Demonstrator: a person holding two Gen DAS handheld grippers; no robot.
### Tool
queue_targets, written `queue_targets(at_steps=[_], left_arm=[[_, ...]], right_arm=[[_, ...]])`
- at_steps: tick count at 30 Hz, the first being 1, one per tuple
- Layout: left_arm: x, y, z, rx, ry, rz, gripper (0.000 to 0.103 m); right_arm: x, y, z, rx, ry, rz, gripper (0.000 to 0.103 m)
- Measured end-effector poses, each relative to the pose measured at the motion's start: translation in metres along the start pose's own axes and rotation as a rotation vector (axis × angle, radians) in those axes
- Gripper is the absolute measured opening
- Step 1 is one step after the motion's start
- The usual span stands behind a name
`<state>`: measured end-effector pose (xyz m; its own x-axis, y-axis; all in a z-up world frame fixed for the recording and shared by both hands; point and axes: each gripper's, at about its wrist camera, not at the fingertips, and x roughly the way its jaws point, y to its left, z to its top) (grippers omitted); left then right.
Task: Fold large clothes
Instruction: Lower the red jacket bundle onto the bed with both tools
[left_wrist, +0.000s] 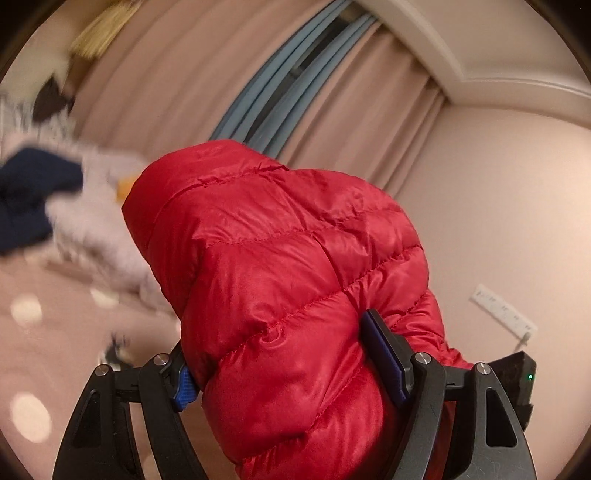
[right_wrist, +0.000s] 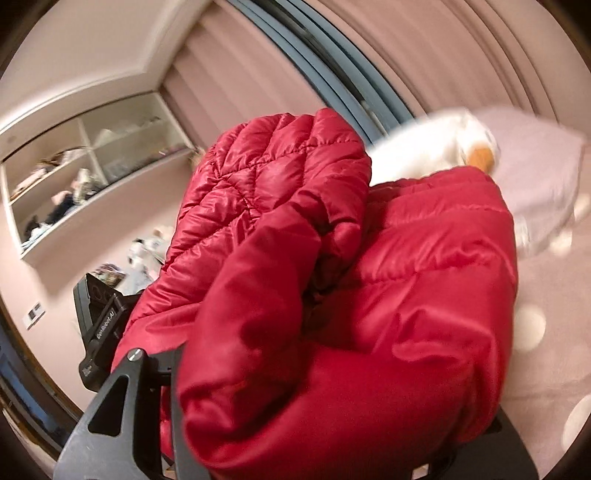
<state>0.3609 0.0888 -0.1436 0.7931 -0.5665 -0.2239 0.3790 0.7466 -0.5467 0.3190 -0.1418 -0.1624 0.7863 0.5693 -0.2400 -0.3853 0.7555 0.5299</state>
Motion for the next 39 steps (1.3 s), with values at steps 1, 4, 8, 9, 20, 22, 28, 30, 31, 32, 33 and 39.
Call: queue_targets(at_steps=[1,4,8,9,20,22,28,30,31,32,33,39], left_arm=[[0.014,0.015,-0.013,-0.026,0.047,0.029,0.076],[0.053,0.058,-0.066,-0.107,0.213,0.142,0.076],[0.046,0.088,-0.123,-0.143,0.292,0.209,0.081],[0.036,0.087,-0.124,-0.138,0.278,0.208,0.083],[-0.067,0.017,-0.054,0.045,0.083,0.475,0.069],[-0.064,0.009,-0.053,0.068,0.098,0.455,0.057],[0.0,0.035,-0.132,0.128,0.375,0.528,0.048],[-0.003,0.041,-0.156,0.148,0.333,0.541,0.048],[-0.006,0.042,-0.157,0.14,0.321,0.536,0.048],[-0.007,0.045,-0.154,0.123,0.324,0.528,0.048],[-0.006,0.047,-0.15,0.108,0.34,0.522,0.048],[-0.007,0.052,-0.13,0.082,0.378,0.557,0.049]], right_arm=[[0.011,-0.013,-0.011,0.011,0.031,-0.027,0.049],[0.048,-0.064,-0.057,0.129,0.187,-0.114,0.049],[0.055,-0.096,-0.109,0.201,0.302,-0.163,0.067],[0.045,-0.092,-0.11,0.169,0.296,-0.197,0.075],[-0.039,-0.027,-0.039,-0.029,0.109,-0.379,0.068],[-0.028,-0.018,-0.037,-0.057,0.125,-0.358,0.044],[0.041,-0.071,-0.096,-0.007,0.375,-0.525,0.031],[0.049,-0.089,-0.116,0.033,0.387,-0.492,0.032],[0.046,-0.093,-0.119,0.044,0.371,-0.477,0.031],[0.044,-0.096,-0.119,0.059,0.364,-0.465,0.032],[0.044,-0.1,-0.117,0.08,0.366,-0.456,0.032],[0.044,-0.093,-0.107,0.077,0.383,-0.499,0.033]])
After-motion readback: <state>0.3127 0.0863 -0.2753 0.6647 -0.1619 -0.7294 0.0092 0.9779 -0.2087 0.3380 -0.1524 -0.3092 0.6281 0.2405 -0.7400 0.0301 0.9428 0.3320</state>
